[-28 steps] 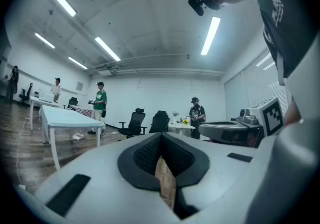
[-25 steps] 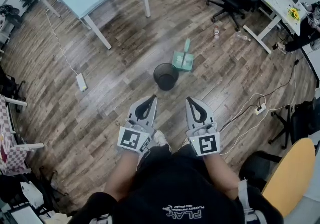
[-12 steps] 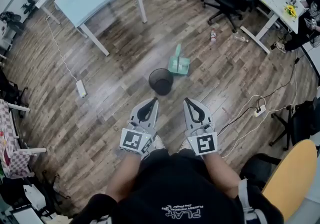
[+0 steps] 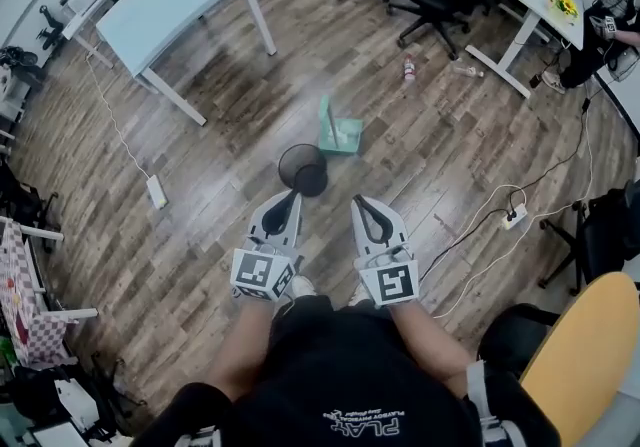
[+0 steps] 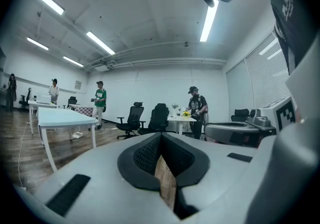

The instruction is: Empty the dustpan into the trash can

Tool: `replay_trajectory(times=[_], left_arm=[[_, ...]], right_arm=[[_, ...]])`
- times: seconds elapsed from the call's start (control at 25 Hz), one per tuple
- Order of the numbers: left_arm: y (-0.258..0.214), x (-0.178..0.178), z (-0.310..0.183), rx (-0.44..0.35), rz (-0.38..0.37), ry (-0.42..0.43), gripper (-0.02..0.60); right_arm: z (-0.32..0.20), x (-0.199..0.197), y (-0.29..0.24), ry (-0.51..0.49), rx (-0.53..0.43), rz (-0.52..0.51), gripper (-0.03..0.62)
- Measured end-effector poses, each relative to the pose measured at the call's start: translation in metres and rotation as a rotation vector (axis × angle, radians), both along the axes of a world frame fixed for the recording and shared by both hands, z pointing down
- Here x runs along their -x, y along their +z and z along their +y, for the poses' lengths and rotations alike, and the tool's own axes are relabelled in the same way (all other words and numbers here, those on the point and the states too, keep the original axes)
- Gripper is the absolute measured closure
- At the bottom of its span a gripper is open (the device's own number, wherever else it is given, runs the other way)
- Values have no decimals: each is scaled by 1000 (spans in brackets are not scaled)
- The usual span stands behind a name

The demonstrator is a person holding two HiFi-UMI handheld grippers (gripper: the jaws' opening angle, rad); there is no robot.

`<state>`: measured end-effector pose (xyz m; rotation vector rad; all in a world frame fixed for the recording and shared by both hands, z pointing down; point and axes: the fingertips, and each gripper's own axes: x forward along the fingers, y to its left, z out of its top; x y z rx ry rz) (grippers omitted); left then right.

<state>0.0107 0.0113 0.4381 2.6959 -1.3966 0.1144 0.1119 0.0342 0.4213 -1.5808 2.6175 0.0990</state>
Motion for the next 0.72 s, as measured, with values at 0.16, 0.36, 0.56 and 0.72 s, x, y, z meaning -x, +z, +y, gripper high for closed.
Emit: replay_trajectory(times=[0.16, 0.36, 0.56, 0.72], left_arm=[[7, -19, -18, 15, -46, -45, 568], [13, -35, -45, 20, -49, -38, 568], [23, -36, -87, 38, -27, -40, 568], [28, -38, -128, 53, -30, -18, 568]], right_arm=[[-9, -16, 4, -17, 8, 1, 569], [-36, -28, 13, -19, 28, 11, 569], [-78, -31, 17, -21, 18, 37, 569], [-119, -32, 23, 0, 47, 73, 569]])
